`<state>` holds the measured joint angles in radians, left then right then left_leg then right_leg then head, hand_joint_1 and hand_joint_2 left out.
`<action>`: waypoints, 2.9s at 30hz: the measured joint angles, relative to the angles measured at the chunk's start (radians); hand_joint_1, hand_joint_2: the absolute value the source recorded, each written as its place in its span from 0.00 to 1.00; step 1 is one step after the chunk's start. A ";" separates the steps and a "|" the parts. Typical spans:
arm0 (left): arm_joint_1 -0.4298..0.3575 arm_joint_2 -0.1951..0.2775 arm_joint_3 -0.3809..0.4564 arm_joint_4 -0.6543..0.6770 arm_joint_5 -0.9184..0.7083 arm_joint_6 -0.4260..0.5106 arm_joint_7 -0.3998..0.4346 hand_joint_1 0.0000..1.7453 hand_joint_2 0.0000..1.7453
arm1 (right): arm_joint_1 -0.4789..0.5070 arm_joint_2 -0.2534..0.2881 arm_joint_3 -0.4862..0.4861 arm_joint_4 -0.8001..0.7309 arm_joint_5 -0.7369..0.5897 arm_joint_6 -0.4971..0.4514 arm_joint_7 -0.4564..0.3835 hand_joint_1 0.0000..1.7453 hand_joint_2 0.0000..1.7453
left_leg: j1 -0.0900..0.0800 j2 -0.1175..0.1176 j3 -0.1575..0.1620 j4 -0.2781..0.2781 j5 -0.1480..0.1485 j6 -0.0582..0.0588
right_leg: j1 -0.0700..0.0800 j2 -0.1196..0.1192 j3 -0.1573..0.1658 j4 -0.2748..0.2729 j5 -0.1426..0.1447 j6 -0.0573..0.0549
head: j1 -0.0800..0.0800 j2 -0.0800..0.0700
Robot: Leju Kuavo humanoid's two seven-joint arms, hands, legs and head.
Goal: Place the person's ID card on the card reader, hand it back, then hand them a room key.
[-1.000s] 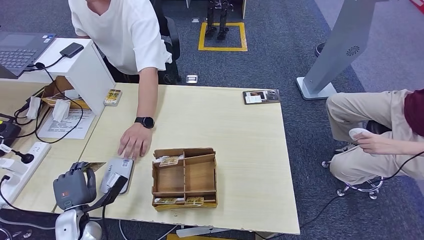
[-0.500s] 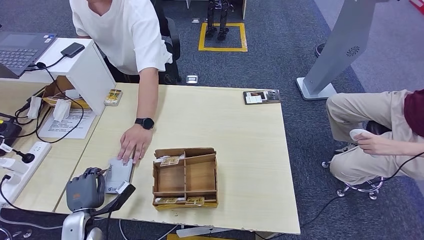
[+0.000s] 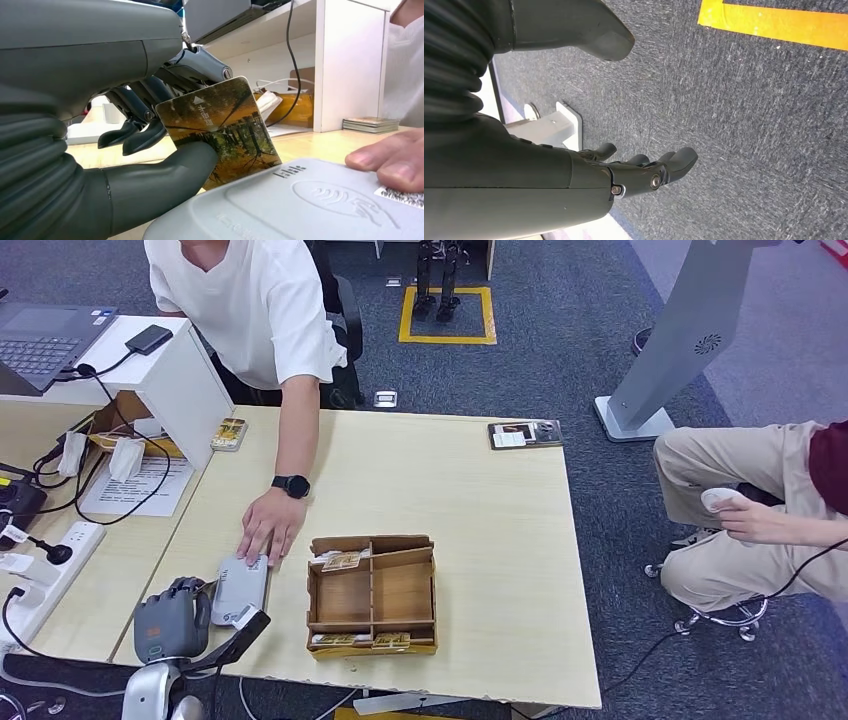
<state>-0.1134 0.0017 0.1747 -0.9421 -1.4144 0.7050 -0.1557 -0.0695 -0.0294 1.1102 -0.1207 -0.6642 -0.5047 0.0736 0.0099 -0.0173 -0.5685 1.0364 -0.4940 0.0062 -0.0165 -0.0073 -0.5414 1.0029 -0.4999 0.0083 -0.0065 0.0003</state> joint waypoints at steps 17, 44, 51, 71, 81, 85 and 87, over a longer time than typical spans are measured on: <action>0.006 -0.102 0.111 -0.180 0.103 0.002 -0.329 1.00 1.00 | 0.000 0.000 0.019 0.000 -0.009 -0.001 0.004 0.00 1.00 | 0.000 -0.001 -0.001 0.000 0.001 0.000 | 0.000 0.000 0.000 0.000 0.001 0.000 | 0.000 0.000; -0.080 -0.213 0.133 -0.358 0.088 -0.002 -0.250 0.94 1.00 | -0.006 0.000 0.053 0.000 -0.020 0.002 0.004 0.00 1.00 | 0.000 0.001 -0.001 0.000 0.001 0.000 | 0.000 0.001 -0.002 0.000 0.002 0.000 | 0.000 0.000; -0.130 -0.163 0.060 -0.285 0.105 -0.002 -0.169 0.00 1.00 | -0.010 0.000 0.068 0.000 -0.021 0.002 0.006 0.00 1.00 | 0.000 0.001 -0.001 0.000 0.001 0.000 | 0.000 0.001 -0.003 0.000 0.002 0.000 | 0.000 0.000; -0.086 -0.161 -0.030 -0.294 0.505 -0.002 -0.319 0.00 1.00 | -0.010 0.003 0.075 0.000 -0.065 -0.012 0.000 0.00 1.00 | 0.000 0.001 -0.002 0.000 0.001 0.000 | 0.000 0.003 -0.003 0.000 0.001 0.000 | 0.000 0.000; 0.030 -0.161 -0.141 -0.467 0.705 -0.002 -0.417 0.00 1.00 | -0.007 0.004 0.075 0.000 -0.086 -0.027 -0.004 0.00 1.00 | 0.000 0.001 -0.002 0.000 0.001 0.000 | 0.000 0.002 -0.004 0.000 0.001 0.000 | 0.000 0.000; 0.103 -0.155 -0.188 -0.570 0.790 -0.002 -0.472 0.00 1.00 | -0.005 0.004 0.074 0.000 -0.101 -0.036 -0.014 0.00 1.00 | 0.000 0.002 -0.003 0.000 0.001 0.000 | 0.000 0.002 -0.004 0.000 0.001 0.000 | 0.000 0.000; 0.138 -0.148 -0.212 -0.616 0.813 -0.003 -0.490 0.00 1.00 | -0.004 0.004 0.074 0.001 -0.109 -0.039 -0.019 0.00 1.00 | 0.000 0.002 -0.003 0.000 0.001 0.000 | 0.000 0.002 -0.004 0.000 0.001 0.000 | 0.000 0.000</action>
<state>0.0241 -0.1467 -0.0375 -1.5584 -0.6012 0.7024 -0.6462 -0.0735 -0.0257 1.1844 -0.1200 -0.7728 -0.5432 0.0550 0.0099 -0.0158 -0.5714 1.0368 -0.4935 0.0061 -0.0164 -0.0049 -0.5455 1.0028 -0.4987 0.0085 -0.0065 0.0002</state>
